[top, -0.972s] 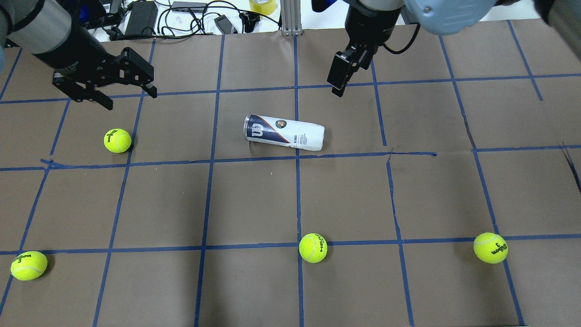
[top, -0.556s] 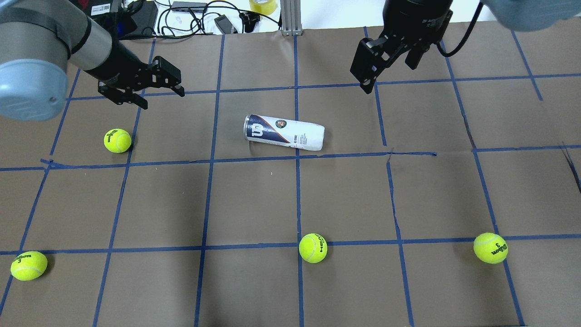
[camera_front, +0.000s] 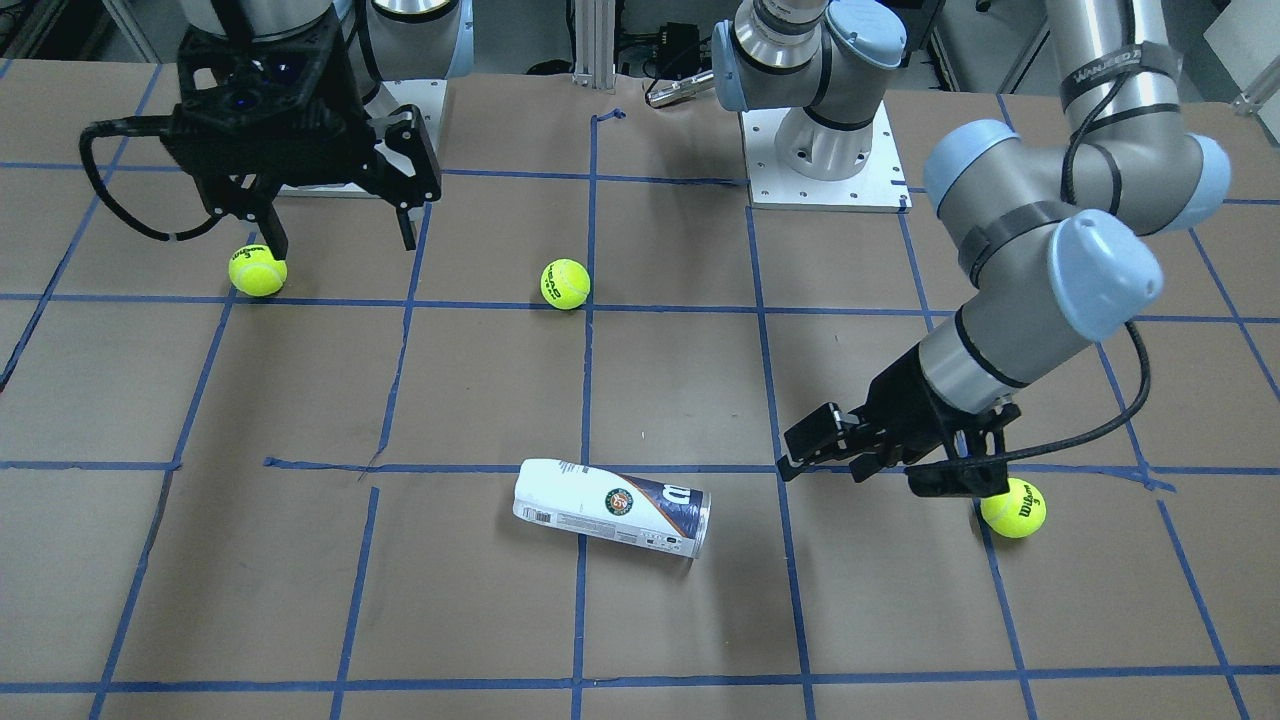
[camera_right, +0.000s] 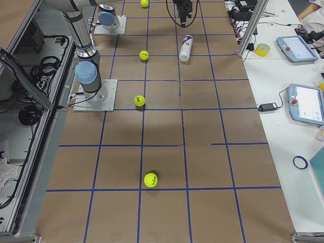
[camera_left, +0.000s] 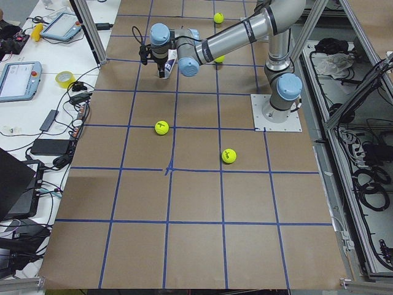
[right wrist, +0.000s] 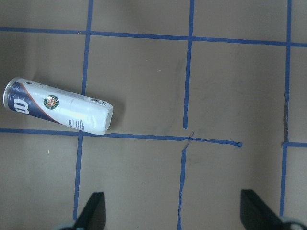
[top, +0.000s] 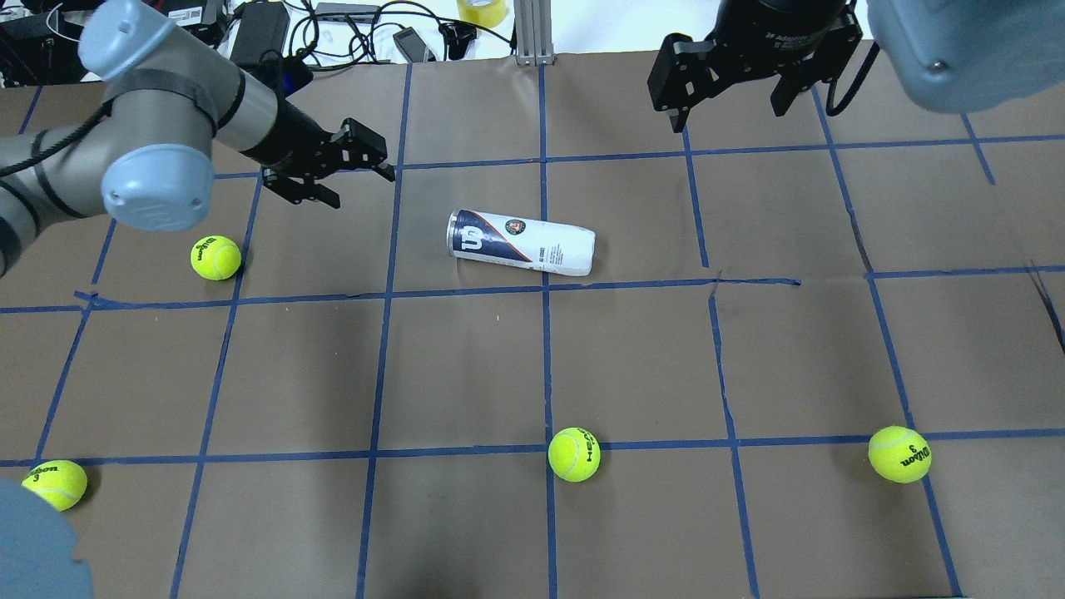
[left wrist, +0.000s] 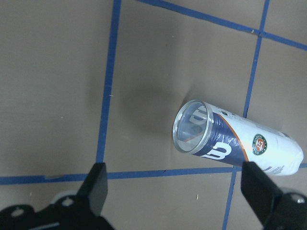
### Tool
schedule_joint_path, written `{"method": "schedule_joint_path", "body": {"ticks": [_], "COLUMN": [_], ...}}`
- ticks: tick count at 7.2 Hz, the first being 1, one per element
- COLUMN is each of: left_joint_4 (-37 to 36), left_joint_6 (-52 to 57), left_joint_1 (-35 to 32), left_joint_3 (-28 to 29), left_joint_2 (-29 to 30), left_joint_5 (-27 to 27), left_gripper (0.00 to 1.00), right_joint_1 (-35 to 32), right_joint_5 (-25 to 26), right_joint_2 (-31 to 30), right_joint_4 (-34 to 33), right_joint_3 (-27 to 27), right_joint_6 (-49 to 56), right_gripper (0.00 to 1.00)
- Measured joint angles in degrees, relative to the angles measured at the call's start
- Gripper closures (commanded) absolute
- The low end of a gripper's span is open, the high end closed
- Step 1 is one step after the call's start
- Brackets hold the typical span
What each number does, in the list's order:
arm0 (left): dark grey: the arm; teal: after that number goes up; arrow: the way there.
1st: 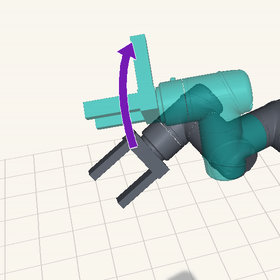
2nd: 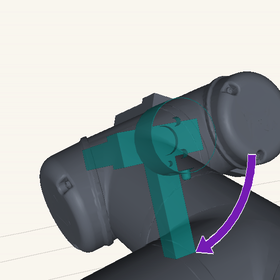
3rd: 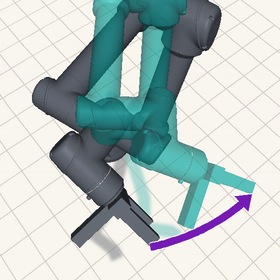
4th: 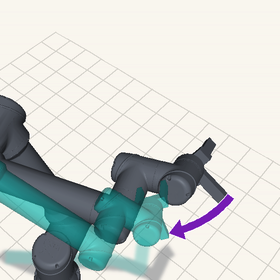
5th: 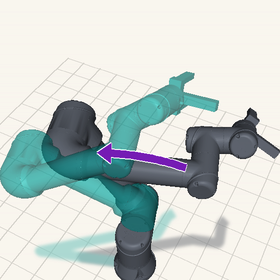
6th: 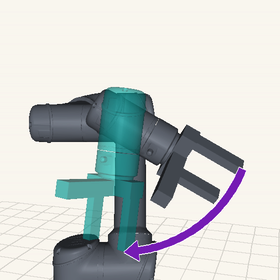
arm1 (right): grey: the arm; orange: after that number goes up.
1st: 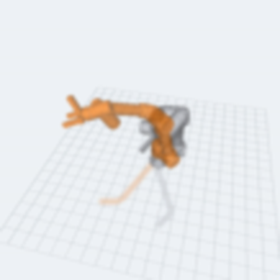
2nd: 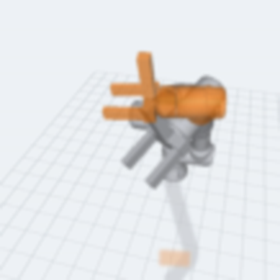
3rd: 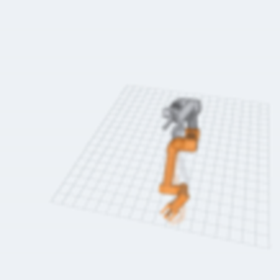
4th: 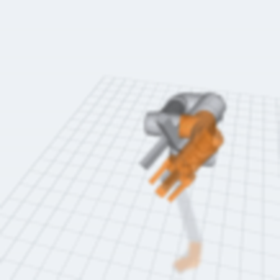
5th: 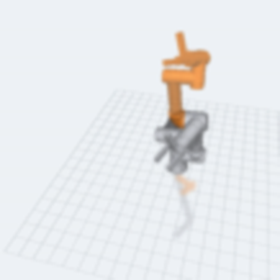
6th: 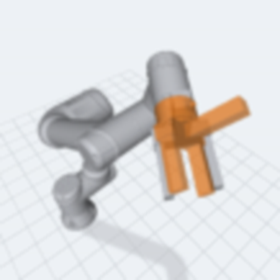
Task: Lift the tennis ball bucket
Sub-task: 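Move the left gripper to the can's open end and grasp it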
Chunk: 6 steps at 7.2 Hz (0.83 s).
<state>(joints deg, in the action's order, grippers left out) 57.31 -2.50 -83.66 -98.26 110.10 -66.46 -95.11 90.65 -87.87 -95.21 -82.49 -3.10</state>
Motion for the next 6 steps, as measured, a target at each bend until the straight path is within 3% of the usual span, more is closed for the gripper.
{"method": "schedule_joint_path", "body": {"ticks": [6], "left_joint_4": [-6.4], "left_joint_6": [-0.1], "left_joint_1": [-5.8], "left_joint_3": [0.1], "left_joint_2": [8.5], "left_joint_5": [2.4], "left_gripper": [0.00], "right_joint_1": [3.3], "right_joint_5": [-0.2], "right_joint_2": [-2.9], "right_joint_4": [-0.1], "right_joint_3": [-2.8], "right_joint_6": [-0.6], "right_gripper": [0.00]}}
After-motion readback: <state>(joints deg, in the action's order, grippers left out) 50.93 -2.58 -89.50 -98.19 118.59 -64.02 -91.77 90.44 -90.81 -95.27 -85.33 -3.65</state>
